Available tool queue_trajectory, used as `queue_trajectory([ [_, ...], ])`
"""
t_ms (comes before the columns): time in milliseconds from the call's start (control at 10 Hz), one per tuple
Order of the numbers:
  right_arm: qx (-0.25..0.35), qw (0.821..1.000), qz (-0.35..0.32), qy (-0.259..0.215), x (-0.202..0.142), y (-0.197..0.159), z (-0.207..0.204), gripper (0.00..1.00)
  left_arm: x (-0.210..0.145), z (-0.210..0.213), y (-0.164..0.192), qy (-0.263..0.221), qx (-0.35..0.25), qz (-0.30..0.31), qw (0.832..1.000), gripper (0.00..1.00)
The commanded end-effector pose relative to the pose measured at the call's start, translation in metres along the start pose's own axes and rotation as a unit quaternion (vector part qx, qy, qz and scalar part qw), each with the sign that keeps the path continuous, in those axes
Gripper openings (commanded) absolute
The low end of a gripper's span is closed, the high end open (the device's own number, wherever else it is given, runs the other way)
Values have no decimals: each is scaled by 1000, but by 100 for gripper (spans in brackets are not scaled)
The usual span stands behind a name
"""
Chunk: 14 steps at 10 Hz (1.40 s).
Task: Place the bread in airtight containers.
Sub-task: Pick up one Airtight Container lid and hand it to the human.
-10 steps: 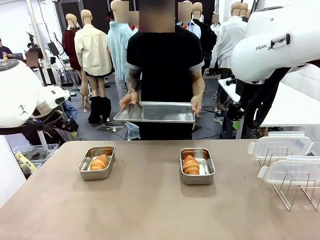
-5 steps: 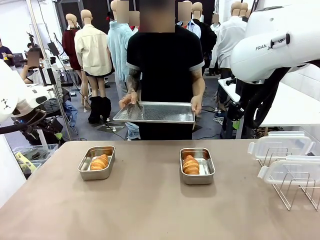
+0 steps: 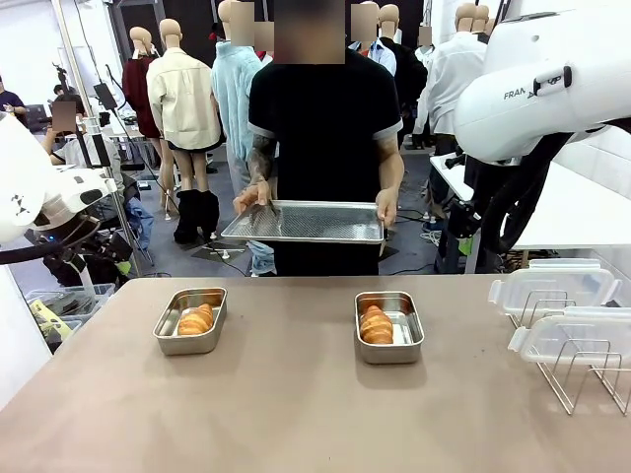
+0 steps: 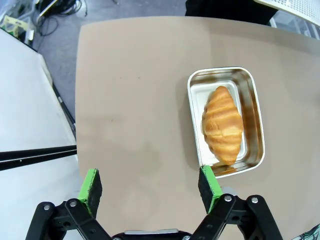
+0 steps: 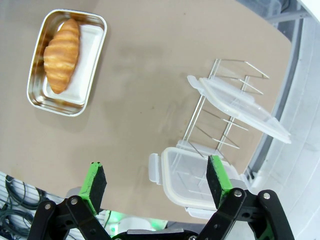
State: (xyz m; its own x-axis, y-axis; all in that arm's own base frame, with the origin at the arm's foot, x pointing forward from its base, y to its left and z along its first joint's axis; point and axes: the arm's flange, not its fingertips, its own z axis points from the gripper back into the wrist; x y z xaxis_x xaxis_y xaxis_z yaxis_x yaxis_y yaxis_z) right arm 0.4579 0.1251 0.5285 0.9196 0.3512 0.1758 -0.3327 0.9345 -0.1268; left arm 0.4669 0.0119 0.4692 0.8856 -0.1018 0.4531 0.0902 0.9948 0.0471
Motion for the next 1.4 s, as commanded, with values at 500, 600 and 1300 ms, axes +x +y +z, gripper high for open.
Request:
queue_trajectory([
  [500, -9, 1000, 3, 7, 2, -1, 1, 100, 1, -1, 2, -6, 0, 10, 1000, 100],
  [600, -9, 1000, 3, 7, 2, -1, 1, 100, 1, -1, 2, -6, 0, 10, 1000, 100],
  [1300, -9, 1000, 3, 7, 2, -1, 1, 100, 1, -1, 2, -6, 0, 10, 1000, 100],
])
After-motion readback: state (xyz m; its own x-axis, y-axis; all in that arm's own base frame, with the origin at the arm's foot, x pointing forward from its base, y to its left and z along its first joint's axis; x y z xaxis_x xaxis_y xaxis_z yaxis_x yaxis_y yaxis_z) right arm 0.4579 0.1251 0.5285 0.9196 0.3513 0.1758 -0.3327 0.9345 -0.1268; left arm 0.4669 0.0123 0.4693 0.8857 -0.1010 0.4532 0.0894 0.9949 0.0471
